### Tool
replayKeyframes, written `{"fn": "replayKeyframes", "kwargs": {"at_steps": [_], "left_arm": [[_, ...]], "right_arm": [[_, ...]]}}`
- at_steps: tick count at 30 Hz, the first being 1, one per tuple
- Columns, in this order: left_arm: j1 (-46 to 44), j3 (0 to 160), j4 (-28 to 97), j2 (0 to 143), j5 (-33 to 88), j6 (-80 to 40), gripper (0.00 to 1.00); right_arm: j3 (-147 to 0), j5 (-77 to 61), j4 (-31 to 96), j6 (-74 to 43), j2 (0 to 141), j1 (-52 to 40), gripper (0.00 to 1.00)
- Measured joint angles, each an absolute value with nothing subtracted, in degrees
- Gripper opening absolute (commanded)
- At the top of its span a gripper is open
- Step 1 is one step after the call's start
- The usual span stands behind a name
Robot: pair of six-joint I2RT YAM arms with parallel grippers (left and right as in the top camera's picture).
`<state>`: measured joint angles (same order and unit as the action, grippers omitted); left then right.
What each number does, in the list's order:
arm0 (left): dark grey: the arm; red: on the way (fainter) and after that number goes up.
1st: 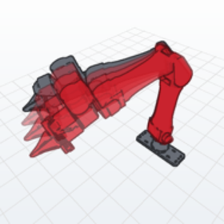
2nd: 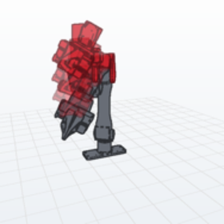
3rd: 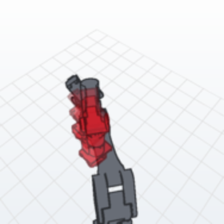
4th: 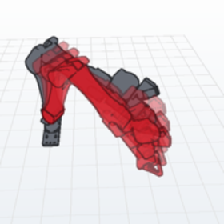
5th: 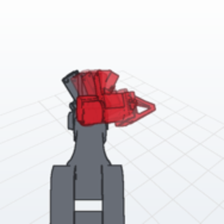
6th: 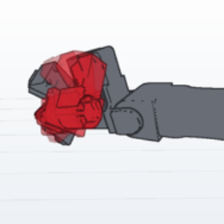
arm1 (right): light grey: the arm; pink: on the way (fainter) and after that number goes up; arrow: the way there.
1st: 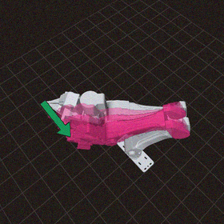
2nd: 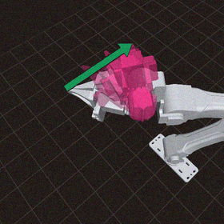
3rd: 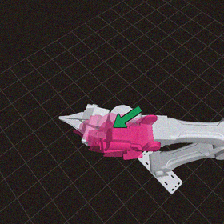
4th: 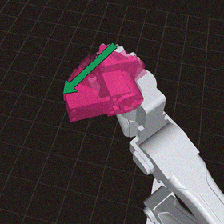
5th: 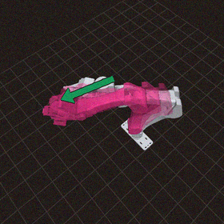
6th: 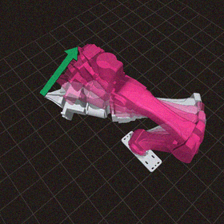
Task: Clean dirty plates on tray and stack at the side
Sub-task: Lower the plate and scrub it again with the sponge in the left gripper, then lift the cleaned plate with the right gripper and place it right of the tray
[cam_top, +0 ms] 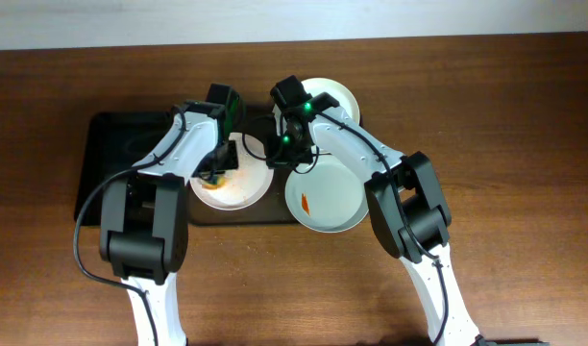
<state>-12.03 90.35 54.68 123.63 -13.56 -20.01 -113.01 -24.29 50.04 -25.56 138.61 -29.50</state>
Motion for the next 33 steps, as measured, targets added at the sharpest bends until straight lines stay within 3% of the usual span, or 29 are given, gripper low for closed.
{"fn": "replayKeyframes", "kwargs": {"at_steps": [4,6,12,17,24,28,33], "left_arm": [[-11.8,89.6,54.8,124.2,-23.8,-22.9,0.01],[-11.7,93.1,58.7,125.1,-22.4,-23.5,0.01],[-11.1,123.1,72.1,126.3,-19.0,-23.2,0.01],[-10.7,127.2,74.1,126.2,-16.5,-23.2,0.01],[-3.6,127.2,71.3,126.2,-6.2,-23.1,0.01],[-1.5,127.2,71.3,126.2,-2.8,-23.2,0.01],[-2.2,127.2,71.0,126.2,4.6,-21.6,0.01]], "right_arm": [[-113.0,-24.9,50.0,-25.7,138.6,-29.6,0.04],[-113.0,-24.8,50.2,-25.7,138.6,-29.6,0.04],[-113.0,-24.4,50.7,-25.7,138.6,-29.4,0.04],[-113.0,-21.7,53.2,-24.0,137.3,-29.4,0.04],[-116.1,0.8,59.8,-17.2,116.5,-29.6,0.04],[-116.2,17.9,62.0,-14.8,115.2,-32.9,0.04],[-116.2,45.1,62.2,-16.5,115.2,-43.2,0.04]]}}
